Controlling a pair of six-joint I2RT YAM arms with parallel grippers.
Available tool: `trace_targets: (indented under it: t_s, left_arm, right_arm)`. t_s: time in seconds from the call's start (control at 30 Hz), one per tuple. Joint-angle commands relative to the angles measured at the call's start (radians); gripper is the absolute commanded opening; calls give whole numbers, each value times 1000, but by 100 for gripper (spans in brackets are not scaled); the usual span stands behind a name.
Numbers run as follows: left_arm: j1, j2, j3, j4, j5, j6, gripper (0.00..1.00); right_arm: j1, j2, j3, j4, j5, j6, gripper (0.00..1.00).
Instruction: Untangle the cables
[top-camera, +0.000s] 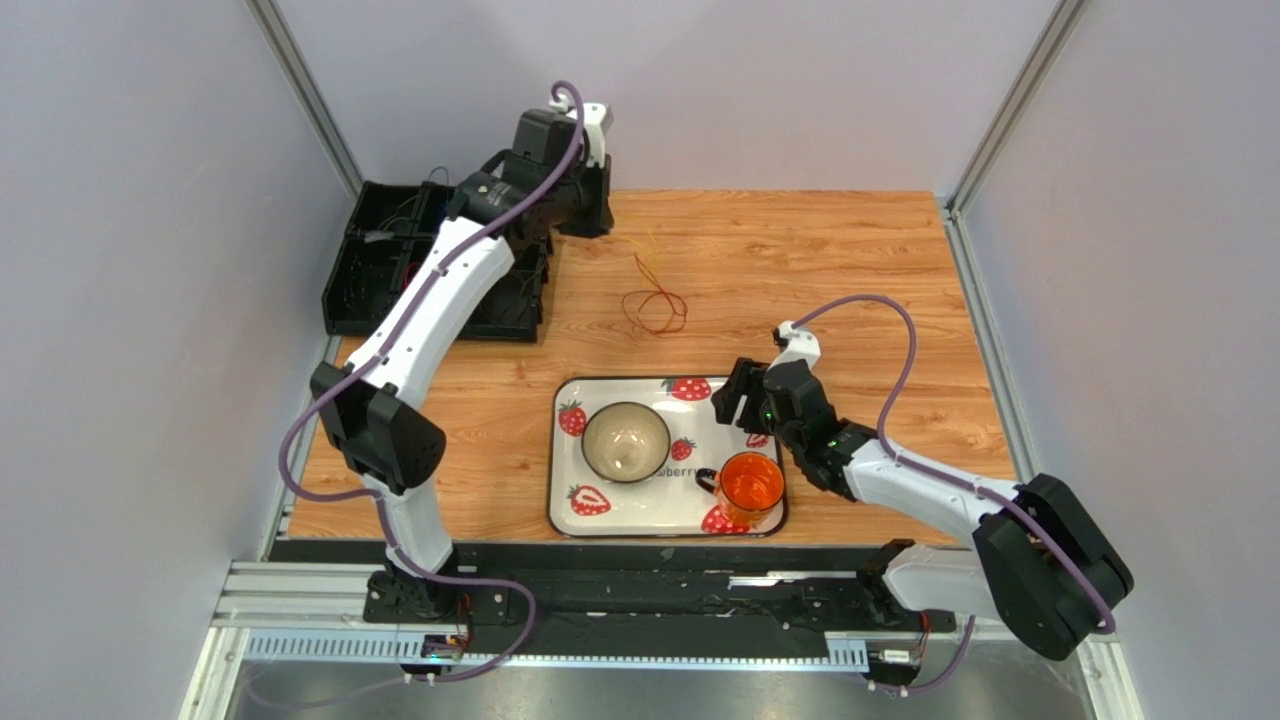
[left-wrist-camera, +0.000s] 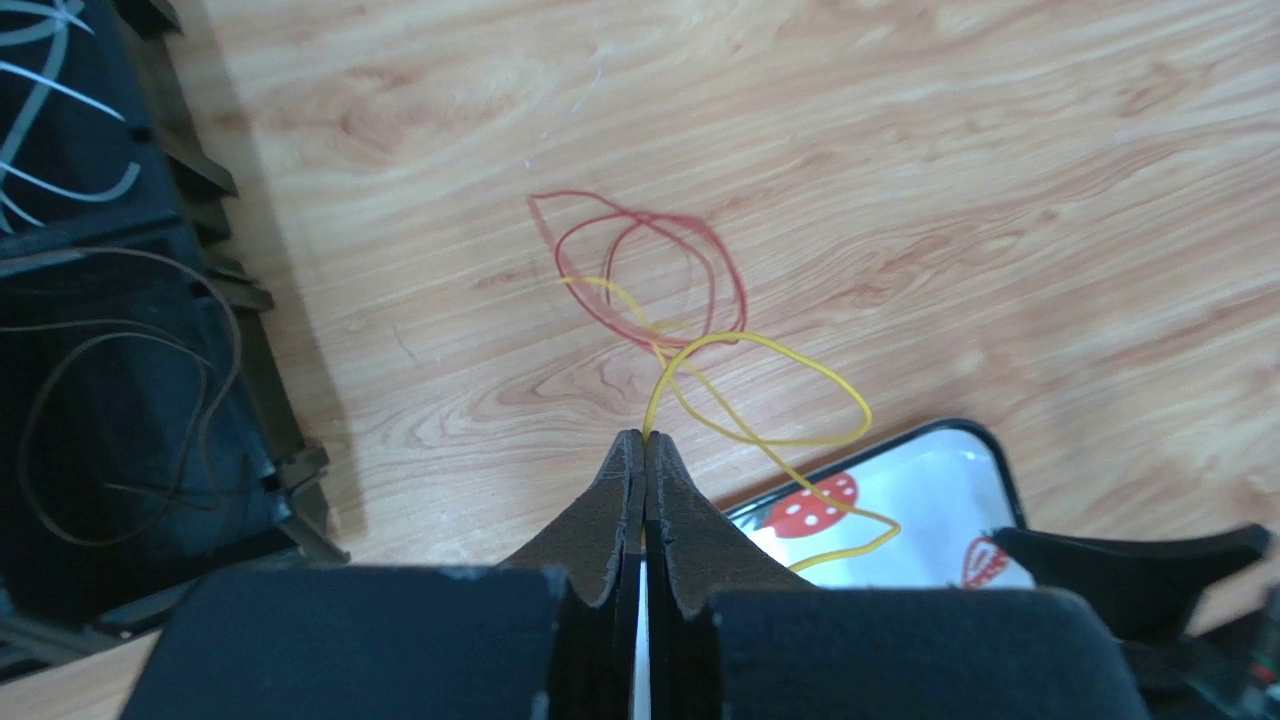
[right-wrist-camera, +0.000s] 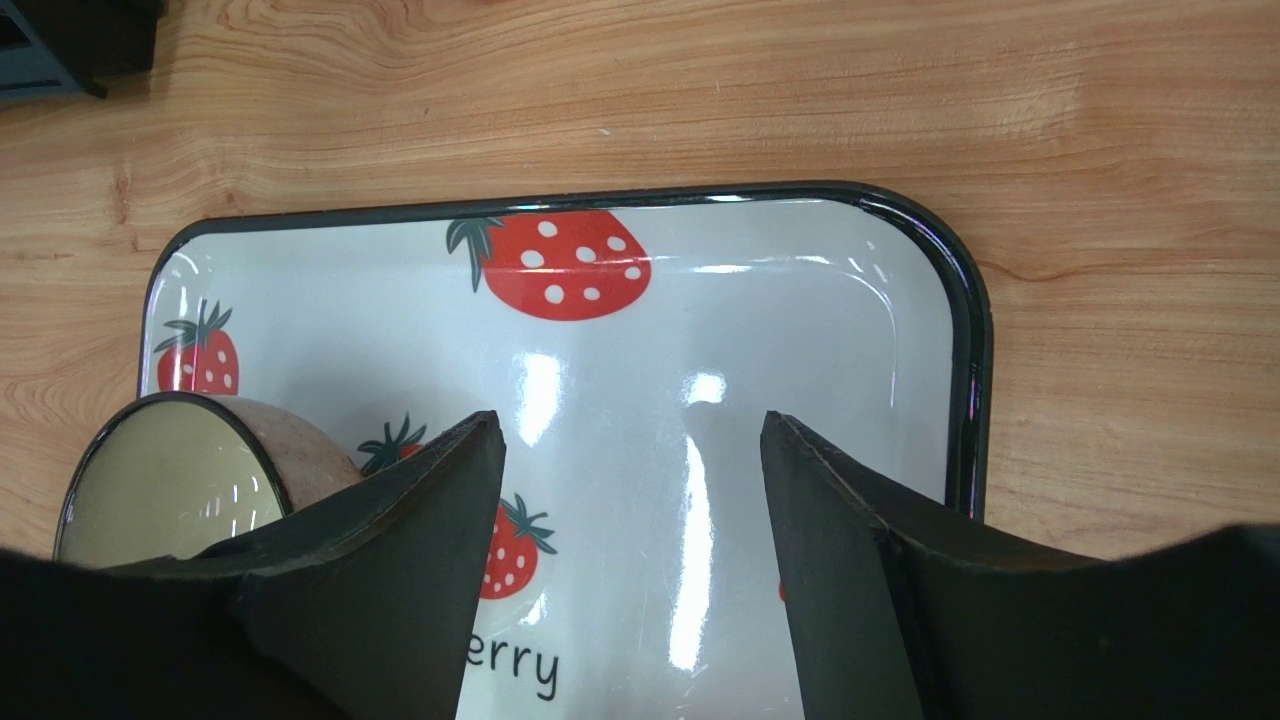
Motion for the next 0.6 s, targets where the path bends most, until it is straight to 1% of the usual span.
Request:
trace_targets:
  t_s: [0.0, 0.03, 0.07, 0.13, 0.2, 0.27, 0.37, 0.4, 0.43, 0.47, 0.5, 0.53, 0.57]
  left_arm:
    - [-4, -81, 95, -92, 48, 0, 0]
    - [-4, -89, 121, -93, 71, -11, 0]
    - [-4, -96, 128, -78, 129, -16, 0]
    - [-4, -128, 132, -52, 183, -22, 0]
    - [-1, -153, 145, -50, 180, -28, 0]
    - [9, -164, 164, -52, 206, -31, 0]
    - [55, -202, 181, -55, 240, -45, 0]
    - [72, -216, 178, -47, 249, -80, 0]
    - [91, -233, 134, -23, 298, -109, 0]
    - [127, -268, 94, 61, 333, -141, 0]
    - [141, -279, 21, 103, 367, -195, 0]
    - [151, -282, 8, 123, 423, -209, 0]
    - [157, -271, 5, 114, 434, -214, 0]
  right_arm:
    - [12, 5, 41, 32, 33, -11, 67]
    - [12, 5, 41, 33, 31, -10, 67]
    - [12, 7, 41, 35, 33, -11, 67]
    - [15, 10, 44, 32, 37, -11, 67]
    - [18, 10, 44, 32, 39, -11, 67]
    - [18, 10, 44, 30, 40, -10, 67]
    - [20, 10, 44, 29, 40, -10, 67]
    - [20, 9, 42, 29, 40, -8, 67]
    - [21, 7, 42, 30, 40, -8, 67]
    - [20, 5, 41, 32, 37, -7, 67]
    - [20, 4, 39, 38, 36, -8, 67]
    - [23, 1, 33, 47, 25, -18, 67]
    - [23, -7, 28, 64, -20, -30, 67]
